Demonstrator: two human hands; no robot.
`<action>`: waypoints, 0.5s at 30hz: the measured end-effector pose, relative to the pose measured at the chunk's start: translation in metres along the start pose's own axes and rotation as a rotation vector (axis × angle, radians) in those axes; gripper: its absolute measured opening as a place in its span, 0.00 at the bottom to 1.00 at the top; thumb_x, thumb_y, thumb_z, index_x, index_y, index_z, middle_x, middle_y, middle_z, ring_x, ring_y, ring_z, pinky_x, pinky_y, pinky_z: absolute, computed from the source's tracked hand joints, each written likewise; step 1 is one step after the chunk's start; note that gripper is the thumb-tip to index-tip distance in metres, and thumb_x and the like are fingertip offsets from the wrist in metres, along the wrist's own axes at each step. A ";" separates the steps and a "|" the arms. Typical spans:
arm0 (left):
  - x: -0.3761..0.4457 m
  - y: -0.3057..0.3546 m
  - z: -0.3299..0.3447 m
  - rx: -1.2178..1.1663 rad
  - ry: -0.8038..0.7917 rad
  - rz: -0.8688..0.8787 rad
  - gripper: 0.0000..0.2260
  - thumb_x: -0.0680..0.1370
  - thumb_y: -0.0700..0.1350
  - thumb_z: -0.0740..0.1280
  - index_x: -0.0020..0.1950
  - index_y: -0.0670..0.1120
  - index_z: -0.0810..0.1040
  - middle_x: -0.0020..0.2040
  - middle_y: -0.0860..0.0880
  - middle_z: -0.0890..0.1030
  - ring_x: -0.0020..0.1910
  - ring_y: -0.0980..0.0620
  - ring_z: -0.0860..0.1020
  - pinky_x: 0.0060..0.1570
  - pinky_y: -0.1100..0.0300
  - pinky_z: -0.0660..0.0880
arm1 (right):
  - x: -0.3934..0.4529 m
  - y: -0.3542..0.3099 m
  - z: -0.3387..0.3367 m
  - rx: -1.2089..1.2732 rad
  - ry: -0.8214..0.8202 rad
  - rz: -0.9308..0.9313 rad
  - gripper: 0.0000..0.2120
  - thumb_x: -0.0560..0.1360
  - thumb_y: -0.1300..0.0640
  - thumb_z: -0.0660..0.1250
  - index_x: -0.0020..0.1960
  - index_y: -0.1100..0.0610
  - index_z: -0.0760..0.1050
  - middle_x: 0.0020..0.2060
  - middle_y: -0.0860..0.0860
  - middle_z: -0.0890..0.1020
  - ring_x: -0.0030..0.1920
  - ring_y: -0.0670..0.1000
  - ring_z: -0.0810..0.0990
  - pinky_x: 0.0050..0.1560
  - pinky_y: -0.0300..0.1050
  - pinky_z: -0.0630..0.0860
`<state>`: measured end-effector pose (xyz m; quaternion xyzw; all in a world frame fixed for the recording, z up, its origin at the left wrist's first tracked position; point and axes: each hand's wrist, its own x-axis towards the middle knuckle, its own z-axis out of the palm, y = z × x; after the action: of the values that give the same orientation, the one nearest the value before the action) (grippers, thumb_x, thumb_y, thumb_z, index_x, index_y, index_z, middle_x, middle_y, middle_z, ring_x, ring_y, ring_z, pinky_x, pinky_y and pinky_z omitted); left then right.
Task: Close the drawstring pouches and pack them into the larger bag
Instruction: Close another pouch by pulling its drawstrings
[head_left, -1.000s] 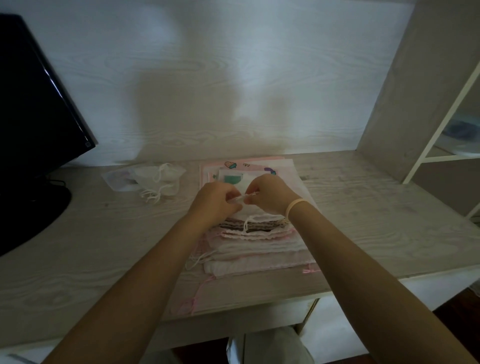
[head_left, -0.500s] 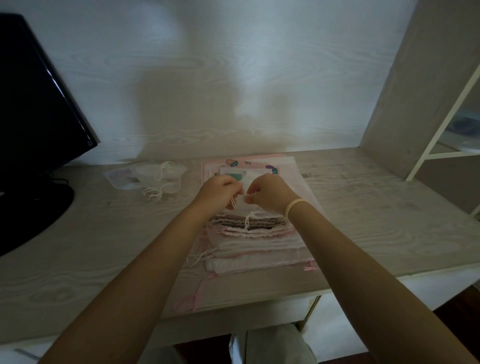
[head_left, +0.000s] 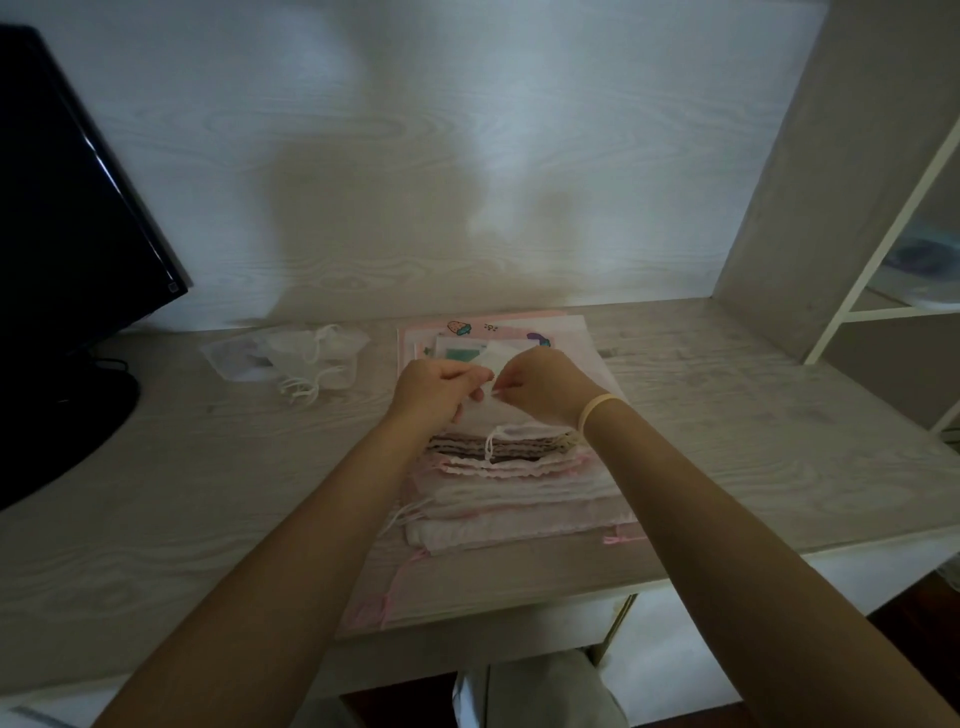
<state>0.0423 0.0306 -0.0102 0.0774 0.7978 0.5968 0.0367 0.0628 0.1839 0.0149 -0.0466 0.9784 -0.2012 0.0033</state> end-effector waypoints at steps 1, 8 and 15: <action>0.000 0.001 0.001 0.019 0.015 0.008 0.07 0.76 0.48 0.72 0.49 0.46 0.84 0.35 0.52 0.82 0.24 0.56 0.69 0.25 0.66 0.68 | 0.000 0.002 -0.002 0.011 -0.007 0.006 0.10 0.78 0.53 0.64 0.52 0.54 0.83 0.48 0.51 0.85 0.46 0.51 0.81 0.44 0.38 0.71; 0.007 0.002 0.003 0.256 -0.096 0.068 0.09 0.79 0.47 0.67 0.47 0.45 0.85 0.36 0.56 0.79 0.33 0.58 0.75 0.38 0.63 0.71 | 0.006 0.000 -0.013 0.509 0.078 0.124 0.10 0.80 0.57 0.61 0.52 0.59 0.79 0.41 0.49 0.80 0.44 0.52 0.78 0.48 0.44 0.74; 0.009 0.004 0.000 0.164 -0.114 0.005 0.11 0.78 0.48 0.68 0.44 0.42 0.85 0.33 0.51 0.78 0.27 0.56 0.70 0.29 0.64 0.66 | 0.010 -0.004 -0.018 1.189 0.050 -0.059 0.13 0.78 0.56 0.65 0.62 0.57 0.77 0.52 0.54 0.82 0.56 0.54 0.80 0.63 0.48 0.74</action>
<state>0.0340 0.0334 -0.0065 0.1161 0.8405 0.5240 0.0740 0.0527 0.1868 0.0331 -0.0590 0.6959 -0.7157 0.0004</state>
